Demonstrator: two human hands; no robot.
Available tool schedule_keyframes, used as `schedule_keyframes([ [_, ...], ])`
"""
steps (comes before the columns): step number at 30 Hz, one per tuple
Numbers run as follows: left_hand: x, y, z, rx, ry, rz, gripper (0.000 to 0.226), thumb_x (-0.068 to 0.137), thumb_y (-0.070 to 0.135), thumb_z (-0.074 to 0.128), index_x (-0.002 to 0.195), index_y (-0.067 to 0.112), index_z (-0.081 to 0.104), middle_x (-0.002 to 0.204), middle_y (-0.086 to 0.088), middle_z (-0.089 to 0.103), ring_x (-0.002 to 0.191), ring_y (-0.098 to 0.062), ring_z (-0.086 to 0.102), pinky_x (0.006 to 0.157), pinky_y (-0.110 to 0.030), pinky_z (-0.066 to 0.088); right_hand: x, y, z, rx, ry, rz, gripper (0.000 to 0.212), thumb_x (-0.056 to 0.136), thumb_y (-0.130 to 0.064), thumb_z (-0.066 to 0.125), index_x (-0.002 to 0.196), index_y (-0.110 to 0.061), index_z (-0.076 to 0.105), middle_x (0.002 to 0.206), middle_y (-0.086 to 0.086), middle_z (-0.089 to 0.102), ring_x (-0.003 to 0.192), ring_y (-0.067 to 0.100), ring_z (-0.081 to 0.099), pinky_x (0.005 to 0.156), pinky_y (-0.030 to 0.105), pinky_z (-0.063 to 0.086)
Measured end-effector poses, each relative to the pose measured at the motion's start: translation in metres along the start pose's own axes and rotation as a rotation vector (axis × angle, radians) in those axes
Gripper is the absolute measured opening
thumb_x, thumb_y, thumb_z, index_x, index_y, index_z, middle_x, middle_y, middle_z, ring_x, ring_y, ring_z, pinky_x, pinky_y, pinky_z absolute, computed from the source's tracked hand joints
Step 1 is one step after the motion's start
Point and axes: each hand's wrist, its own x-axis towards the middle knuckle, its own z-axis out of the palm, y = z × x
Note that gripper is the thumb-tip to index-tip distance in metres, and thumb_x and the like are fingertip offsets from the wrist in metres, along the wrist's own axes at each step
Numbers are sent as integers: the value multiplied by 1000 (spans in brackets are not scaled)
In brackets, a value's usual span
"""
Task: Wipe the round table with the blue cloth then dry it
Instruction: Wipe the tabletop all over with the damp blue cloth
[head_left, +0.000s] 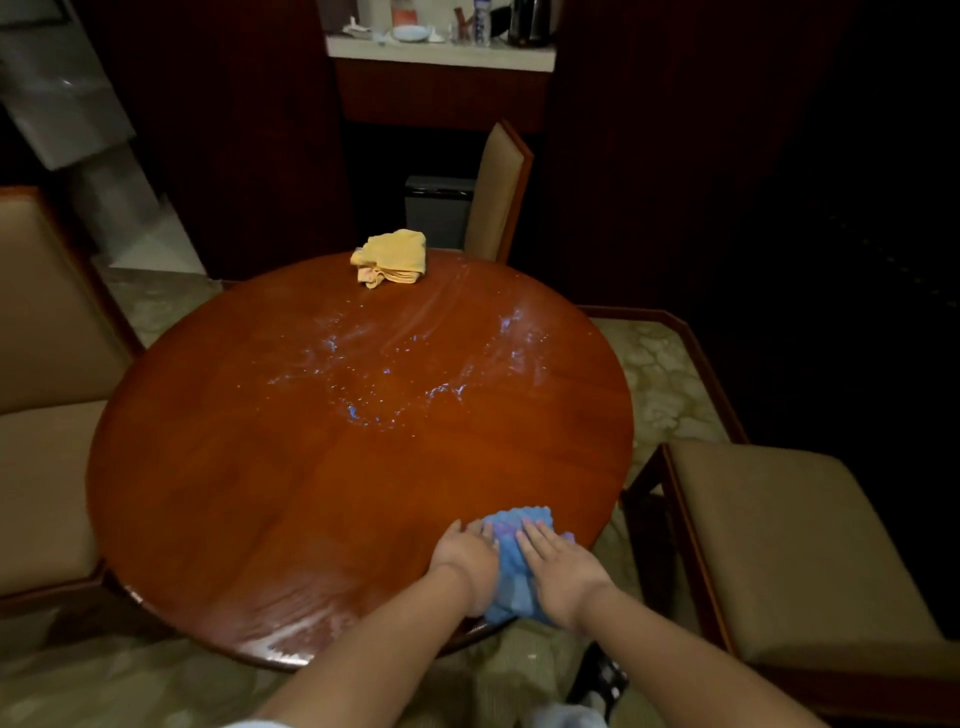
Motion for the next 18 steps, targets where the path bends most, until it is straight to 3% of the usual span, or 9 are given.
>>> schedule_keyframes([
  [5, 1, 0, 0, 6, -15, 83, 70, 99, 37, 39, 151, 4, 7, 160, -13, 3, 147, -26, 5, 118, -40, 9, -9, -2, 14, 51, 9, -9, 64, 103, -38, 18, 149, -3, -11, 157, 15, -16, 146, 27, -13, 120, 40, 2],
  [12, 23, 7, -17, -93, 16, 73, 71, 98, 42, 41, 152, 11, 7, 160, -6, 1, 147, -21, 5, 117, -42, 15, 4, 41, 15, -46, 10, -38, 60, 104, -31, 16, 148, -2, -13, 157, 13, -18, 146, 25, -14, 120, 38, 0],
  [18, 43, 23, -43, -19, 58, 29, 66, 97, 38, 44, 149, 5, 21, 154, -11, 26, 135, -27, 35, 102, -37, 36, 10, 56, 17, 29, -29, 67, 63, 100, -15, 26, 149, -3, -13, 157, 13, -18, 146, 27, -11, 119, 40, 9],
])
